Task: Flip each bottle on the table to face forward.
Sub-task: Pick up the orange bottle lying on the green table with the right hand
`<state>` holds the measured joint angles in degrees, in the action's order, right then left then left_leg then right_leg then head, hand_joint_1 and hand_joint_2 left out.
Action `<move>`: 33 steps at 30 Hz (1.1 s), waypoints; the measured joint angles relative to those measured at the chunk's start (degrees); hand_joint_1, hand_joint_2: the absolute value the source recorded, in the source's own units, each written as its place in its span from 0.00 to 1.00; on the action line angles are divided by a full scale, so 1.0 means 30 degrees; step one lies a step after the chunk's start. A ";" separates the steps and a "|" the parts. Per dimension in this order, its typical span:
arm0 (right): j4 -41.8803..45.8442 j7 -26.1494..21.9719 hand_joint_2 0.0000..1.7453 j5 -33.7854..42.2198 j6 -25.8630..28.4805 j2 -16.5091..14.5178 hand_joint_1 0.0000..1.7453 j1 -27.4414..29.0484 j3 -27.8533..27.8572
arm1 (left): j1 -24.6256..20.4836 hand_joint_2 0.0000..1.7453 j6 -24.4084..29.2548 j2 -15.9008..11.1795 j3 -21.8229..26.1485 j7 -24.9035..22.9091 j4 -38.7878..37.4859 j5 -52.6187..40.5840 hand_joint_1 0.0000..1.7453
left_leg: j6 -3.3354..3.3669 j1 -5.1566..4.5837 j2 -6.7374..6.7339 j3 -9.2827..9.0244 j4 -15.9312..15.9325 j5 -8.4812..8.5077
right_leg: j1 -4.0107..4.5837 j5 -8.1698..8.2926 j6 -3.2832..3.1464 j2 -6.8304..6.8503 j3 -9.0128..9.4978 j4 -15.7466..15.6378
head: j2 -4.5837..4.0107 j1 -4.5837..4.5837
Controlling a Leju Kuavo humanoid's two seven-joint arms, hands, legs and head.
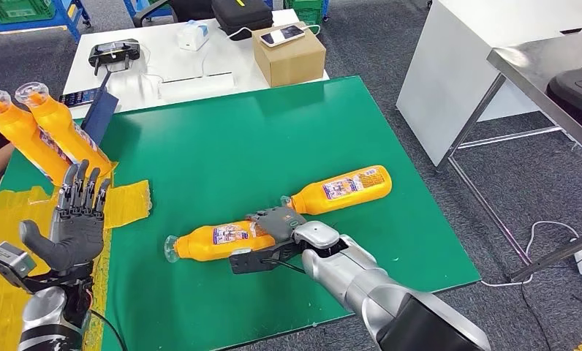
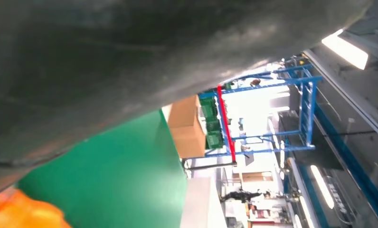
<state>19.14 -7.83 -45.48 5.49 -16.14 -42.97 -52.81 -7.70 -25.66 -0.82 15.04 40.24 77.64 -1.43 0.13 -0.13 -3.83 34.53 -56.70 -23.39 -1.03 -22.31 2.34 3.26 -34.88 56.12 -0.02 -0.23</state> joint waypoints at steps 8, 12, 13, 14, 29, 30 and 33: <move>0.7781 -0.4176 1.00 0.7689 0.1018 -0.0006 1.00 0.3757 0.6116 | 0.2225 0.25 0.0947 0.1130 0.1886 -0.1168 0.1822 0.2122 0.00 | 0.0003 0.0007 0.0050 0.0120 -0.0004 0.0005 | 0.0012 -0.0021 0.0003 0.0052 -0.0095 0.0004 | 0.0000 0.0005; 1.1298 -0.4665 1.00 0.8173 0.0758 -0.0060 1.00 0.5512 0.7415 | 0.2950 1.00 0.0854 0.1659 0.2718 -0.1787 0.2612 0.2737 0.00 | -0.0001 0.0007 0.0051 0.0191 -0.0003 -0.0009 | 0.0013 -0.0026 -0.0001 0.0051 -0.0158 0.0001 | 0.0000 0.0002; 1.1899 -0.4768 1.00 0.8115 0.0814 -0.0102 1.00 0.5827 0.7512 | 0.3092 1.00 0.0769 0.1765 0.2823 -0.1992 0.2782 0.2877 0.00 | -0.0003 0.0006 0.0047 0.0196 -0.0003 -0.0013 | 0.0012 -0.0026 -0.0001 0.0048 -0.0166 0.0000 | 0.0000 0.0000; 1.2459 -0.4843 1.00 0.8036 0.0882 -0.0148 1.00 0.6113 0.7568 | 0.3234 1.00 0.0683 0.1869 0.2925 -0.2173 0.2938 0.2996 0.00 | -0.0004 0.0005 0.0044 0.0198 -0.0003 -0.0015 | 0.0012 -0.0026 -0.0002 0.0046 -0.0173 -0.0001 | 0.0000 -0.0002; 1.3852 -0.4527 1.00 0.7995 0.0370 -0.1111 1.00 0.6846 0.7045 | 0.4858 1.00 -0.0829 0.3051 0.0758 -0.3674 0.5128 0.3102 0.00 | -0.0005 0.0004 0.0041 0.0211 -0.0003 -0.0011 | 0.0012 -0.0018 -0.0002 0.0042 -0.0185 -0.0001 | 0.0000 0.0004; 1.3683 -0.4366 1.00 0.8072 0.0394 -0.1248 1.00 0.6818 0.6676 | 0.5032 1.00 -0.0529 0.3173 0.0077 -0.3546 0.5456 0.2734 0.00 | -0.0004 0.0004 0.0041 0.0216 -0.0003 -0.0012 | 0.0012 -0.0018 -0.0001 0.0043 -0.0188 -0.0001 | 0.0000 0.0004; 1.3124 -0.3828 1.00 0.8698 0.0783 -0.1519 1.00 0.6677 0.5148 | 0.5451 1.00 0.0249 0.3360 -0.2053 -0.3179 0.6341 0.2087 0.00 | -0.0004 0.0003 0.0043 0.0229 -0.0002 -0.0016 | 0.0012 -0.0019 -0.0001 0.0043 -0.0197 -0.0003 | 0.0000 0.0004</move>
<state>58.51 -19.32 -19.39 7.84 -20.69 -22.94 -37.36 8.65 -24.91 9.26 8.88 30.70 96.66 4.83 0.12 -0.12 -3.70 35.22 -56.70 -23.43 -0.99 -22.37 2.34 3.39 -35.47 56.11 -0.02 -0.22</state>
